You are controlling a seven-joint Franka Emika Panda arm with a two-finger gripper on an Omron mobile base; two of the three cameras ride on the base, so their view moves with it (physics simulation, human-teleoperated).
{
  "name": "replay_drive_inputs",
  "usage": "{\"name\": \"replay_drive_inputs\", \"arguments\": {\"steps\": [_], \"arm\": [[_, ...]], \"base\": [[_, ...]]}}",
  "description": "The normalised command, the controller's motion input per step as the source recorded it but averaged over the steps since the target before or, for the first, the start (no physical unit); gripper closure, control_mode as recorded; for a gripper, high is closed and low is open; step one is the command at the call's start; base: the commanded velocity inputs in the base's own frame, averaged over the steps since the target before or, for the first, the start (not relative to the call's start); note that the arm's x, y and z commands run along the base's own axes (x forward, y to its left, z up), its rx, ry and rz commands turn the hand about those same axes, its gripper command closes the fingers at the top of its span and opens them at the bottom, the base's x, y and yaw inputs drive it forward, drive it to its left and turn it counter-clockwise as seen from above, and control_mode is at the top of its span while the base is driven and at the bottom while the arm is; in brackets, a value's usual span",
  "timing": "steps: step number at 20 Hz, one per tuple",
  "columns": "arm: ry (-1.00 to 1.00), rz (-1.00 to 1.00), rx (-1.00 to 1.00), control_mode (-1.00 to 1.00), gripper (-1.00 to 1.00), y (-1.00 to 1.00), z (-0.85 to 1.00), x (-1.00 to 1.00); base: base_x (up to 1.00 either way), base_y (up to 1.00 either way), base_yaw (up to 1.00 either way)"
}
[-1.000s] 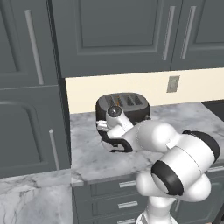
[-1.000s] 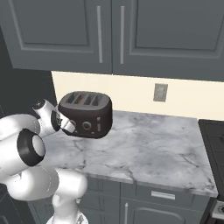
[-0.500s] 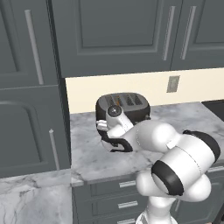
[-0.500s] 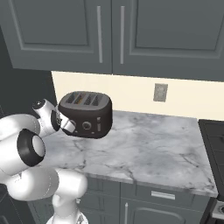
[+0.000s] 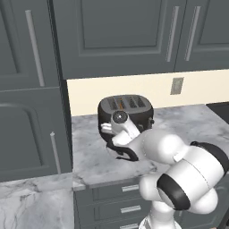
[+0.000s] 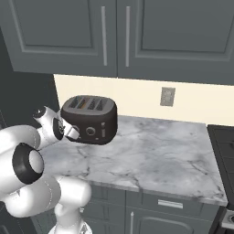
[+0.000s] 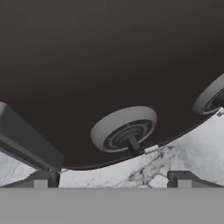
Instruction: Start the toaster. Once the lever pops up, take the bread to the plate on the dining counter.
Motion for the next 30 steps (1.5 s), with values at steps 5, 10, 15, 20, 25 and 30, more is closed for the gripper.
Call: {"name": "replay_drive_inputs", "arguments": {"steps": [5,10,15,20,25,30], "arm": [[-0.08,0.0,0.0,-1.0,-1.0,-0.2,0.07,-0.06],[-0.1,0.0,0.0,-1.0,-1.0,-0.03,0.24,0.0],[-0.05,0.0,0.0,-1.0,-1.0,-0.02,0.23,0.0],[-0.01,0.0,0.0,-1.0,-1.0,0.0,0.12,0.0],[0.0,0.0,0.0,-1.0,-1.0,-0.08,0.18,0.0],[-0.01,0.0,0.0,-1.0,-1.0,-0.04,0.34,-0.12]], "base": [[0.0,0.0,0.0],[0.0,0.0,0.0],[0.0,0.0,0.0],[0.0,0.0,0.0],[0.0,0.0,0.0],[0.0,0.0,0.0]]}}
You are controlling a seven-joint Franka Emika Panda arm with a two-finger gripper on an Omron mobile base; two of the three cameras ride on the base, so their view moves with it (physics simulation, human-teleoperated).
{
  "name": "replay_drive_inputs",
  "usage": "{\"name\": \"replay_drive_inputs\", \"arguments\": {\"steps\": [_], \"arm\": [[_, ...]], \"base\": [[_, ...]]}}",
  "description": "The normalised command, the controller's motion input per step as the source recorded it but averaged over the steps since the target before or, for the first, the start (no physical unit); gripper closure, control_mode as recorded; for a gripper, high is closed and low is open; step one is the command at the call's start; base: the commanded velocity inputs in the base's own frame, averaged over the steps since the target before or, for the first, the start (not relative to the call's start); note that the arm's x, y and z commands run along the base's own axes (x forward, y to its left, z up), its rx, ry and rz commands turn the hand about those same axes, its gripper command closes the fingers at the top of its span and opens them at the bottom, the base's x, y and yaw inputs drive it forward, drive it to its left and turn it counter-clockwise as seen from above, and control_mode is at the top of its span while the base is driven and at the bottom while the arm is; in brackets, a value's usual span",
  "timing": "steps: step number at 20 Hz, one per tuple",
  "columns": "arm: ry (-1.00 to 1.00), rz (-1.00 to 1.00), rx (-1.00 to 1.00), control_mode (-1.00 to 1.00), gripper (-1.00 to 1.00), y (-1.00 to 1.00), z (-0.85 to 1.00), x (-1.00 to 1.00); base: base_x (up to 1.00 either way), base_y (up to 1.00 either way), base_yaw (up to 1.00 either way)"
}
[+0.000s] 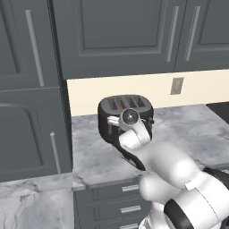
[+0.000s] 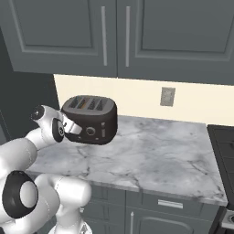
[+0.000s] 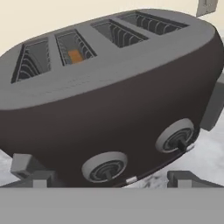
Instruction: Start the toaster. Once the lever pops up, take the bread to the plate on the dining counter.
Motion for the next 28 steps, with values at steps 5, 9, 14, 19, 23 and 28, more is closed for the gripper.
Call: {"name": "replay_drive_inputs", "arguments": {"steps": [5,9,14,19,23,28], "arm": [[-0.06,0.05,-0.02,-1.0,-1.0,0.0,0.4,-0.2],[-0.08,0.06,-0.03,-1.0,-1.0,0.0,0.4,-0.39],[-0.02,0.06,-0.03,-1.0,-1.0,0.0,0.47,-0.33],[-0.03,0.1,-0.01,-1.0,-1.0,-0.03,0.41,-0.18],[0.0,0.11,0.0,-1.0,-1.0,-0.01,0.36,-0.15],[-0.01,0.11,0.0,-1.0,-1.0,-0.03,0.32,-0.01]], "base": [[0.0,0.0,0.0],[0.0,0.0,0.0],[0.0,0.0,0.0],[0.0,0.0,0.0],[0.0,0.0,0.0],[0.0,0.0,0.0]]}}
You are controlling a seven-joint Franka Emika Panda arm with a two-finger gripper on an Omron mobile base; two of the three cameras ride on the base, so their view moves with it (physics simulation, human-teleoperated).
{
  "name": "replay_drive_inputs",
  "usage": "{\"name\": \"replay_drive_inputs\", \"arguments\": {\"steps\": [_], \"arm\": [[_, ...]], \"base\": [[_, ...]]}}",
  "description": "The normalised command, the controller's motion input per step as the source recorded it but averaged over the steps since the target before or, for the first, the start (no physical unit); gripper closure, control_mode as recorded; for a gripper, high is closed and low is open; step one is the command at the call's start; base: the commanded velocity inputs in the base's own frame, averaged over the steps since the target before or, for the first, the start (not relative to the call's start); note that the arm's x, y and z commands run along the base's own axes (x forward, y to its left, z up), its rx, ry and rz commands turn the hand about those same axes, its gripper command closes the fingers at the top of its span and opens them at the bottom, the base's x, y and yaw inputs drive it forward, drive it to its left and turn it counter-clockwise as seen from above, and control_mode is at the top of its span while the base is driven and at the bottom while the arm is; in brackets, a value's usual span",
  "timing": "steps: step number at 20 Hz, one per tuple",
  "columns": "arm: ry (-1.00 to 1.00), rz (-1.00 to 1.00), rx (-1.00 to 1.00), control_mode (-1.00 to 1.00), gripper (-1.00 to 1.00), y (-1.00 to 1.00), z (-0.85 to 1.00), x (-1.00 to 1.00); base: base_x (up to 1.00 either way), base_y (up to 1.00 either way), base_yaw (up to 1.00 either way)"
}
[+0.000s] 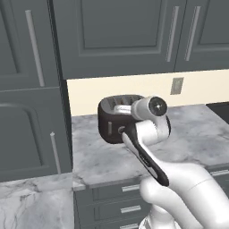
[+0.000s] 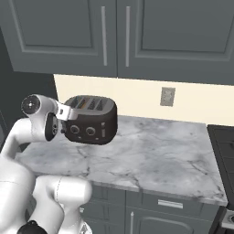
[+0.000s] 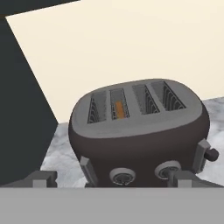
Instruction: Start the toaster. Once the lever pops up, take the bread to the plate on the dining counter.
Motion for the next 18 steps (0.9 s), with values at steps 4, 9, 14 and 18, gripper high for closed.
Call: {"name": "replay_drive_inputs", "arguments": {"steps": [4,9,14,18], "arm": [[-0.04,0.06,0.0,-1.0,-1.0,-0.06,0.2,0.0],[-0.1,0.01,-0.03,-1.0,-1.0,-0.08,0.0,0.0],[-0.17,0.0,-0.02,-1.0,-1.0,-0.04,0.0,0.0],[-0.04,0.0,0.0,-1.0,-1.0,-0.07,0.0,0.05]], "base": [[0.0,0.0,0.0],[0.0,0.0,0.0],[0.0,0.0,0.0],[0.0,0.0,0.0]]}}
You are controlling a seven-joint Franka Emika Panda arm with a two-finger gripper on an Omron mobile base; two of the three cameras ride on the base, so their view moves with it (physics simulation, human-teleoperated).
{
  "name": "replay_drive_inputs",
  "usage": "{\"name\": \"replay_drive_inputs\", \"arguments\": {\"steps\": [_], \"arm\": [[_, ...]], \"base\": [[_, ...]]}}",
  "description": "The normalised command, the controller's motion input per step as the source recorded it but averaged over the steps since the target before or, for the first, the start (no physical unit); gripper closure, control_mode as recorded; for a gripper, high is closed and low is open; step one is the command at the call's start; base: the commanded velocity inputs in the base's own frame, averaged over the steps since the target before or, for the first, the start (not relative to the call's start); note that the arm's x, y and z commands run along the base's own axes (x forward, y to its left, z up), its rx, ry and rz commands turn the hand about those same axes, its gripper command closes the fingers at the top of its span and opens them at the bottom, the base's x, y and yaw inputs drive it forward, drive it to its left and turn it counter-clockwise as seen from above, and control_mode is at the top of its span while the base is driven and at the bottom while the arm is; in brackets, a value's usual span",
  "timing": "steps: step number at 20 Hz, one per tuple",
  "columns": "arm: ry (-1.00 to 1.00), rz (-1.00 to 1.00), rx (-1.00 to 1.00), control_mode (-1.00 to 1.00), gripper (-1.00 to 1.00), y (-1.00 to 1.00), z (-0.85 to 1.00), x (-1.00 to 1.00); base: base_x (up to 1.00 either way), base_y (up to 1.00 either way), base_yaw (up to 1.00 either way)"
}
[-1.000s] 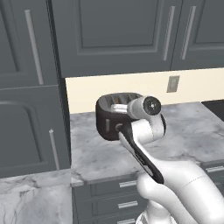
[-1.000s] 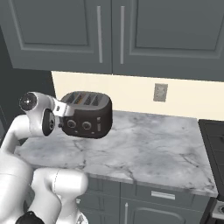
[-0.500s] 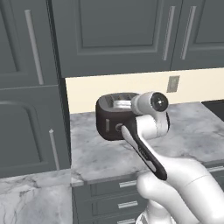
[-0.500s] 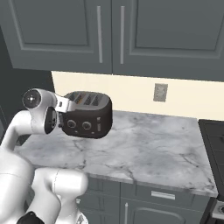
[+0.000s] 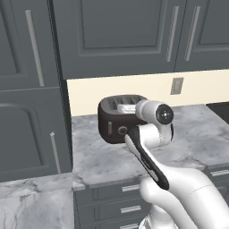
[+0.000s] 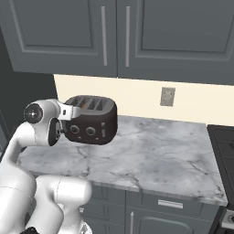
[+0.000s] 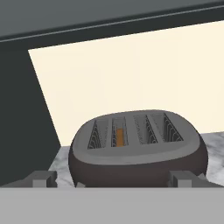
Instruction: Start the toaster. Once the lever pops up, take the bread to the plate on the dining counter.
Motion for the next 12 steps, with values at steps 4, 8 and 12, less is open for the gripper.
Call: {"name": "replay_drive_inputs", "arguments": {"steps": [4,8,12], "arm": [[0.0,0.03,0.0,-1.0,-1.0,-0.1,0.0,0.21],[0.01,0.05,0.0,-1.0,-1.0,-0.04,0.03,0.21],[0.04,0.01,0.0,-1.0,-1.0,0.0,0.05,0.22]], "base": [[0.0,0.0,0.0],[0.0,0.0,0.0],[0.0,0.0,0.0]]}}
